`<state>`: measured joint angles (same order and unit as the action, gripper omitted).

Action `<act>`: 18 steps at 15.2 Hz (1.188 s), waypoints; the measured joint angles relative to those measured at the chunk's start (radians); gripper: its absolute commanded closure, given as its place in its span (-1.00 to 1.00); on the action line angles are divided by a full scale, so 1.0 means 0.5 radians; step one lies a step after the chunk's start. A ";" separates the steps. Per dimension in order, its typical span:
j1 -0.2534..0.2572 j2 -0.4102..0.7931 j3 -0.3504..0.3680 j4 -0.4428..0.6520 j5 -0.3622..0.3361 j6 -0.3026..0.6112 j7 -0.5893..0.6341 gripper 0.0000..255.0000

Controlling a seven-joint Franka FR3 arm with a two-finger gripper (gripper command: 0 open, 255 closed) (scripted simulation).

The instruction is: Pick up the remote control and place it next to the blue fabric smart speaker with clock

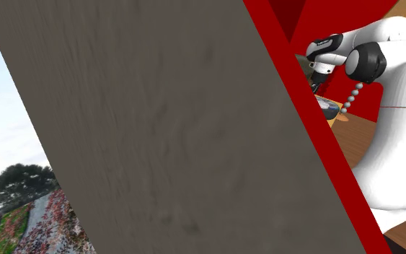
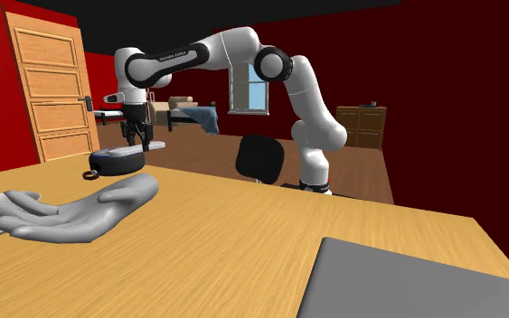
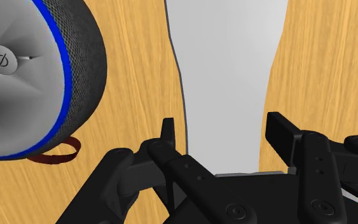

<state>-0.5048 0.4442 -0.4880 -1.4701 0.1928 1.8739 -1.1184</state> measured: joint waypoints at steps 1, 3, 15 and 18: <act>0.002 0.002 0.001 -0.026 0.002 0.027 -0.002 1.00; 0.002 0.015 0.005 -0.061 0.010 0.075 -0.008 1.00; 0.000 0.113 0.037 -0.248 0.065 0.349 -0.037 1.00; -0.003 0.142 0.047 -0.285 0.081 0.413 -0.046 1.00</act>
<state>-0.5061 0.5152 -0.4648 -1.6128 0.2334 2.0803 -1.1411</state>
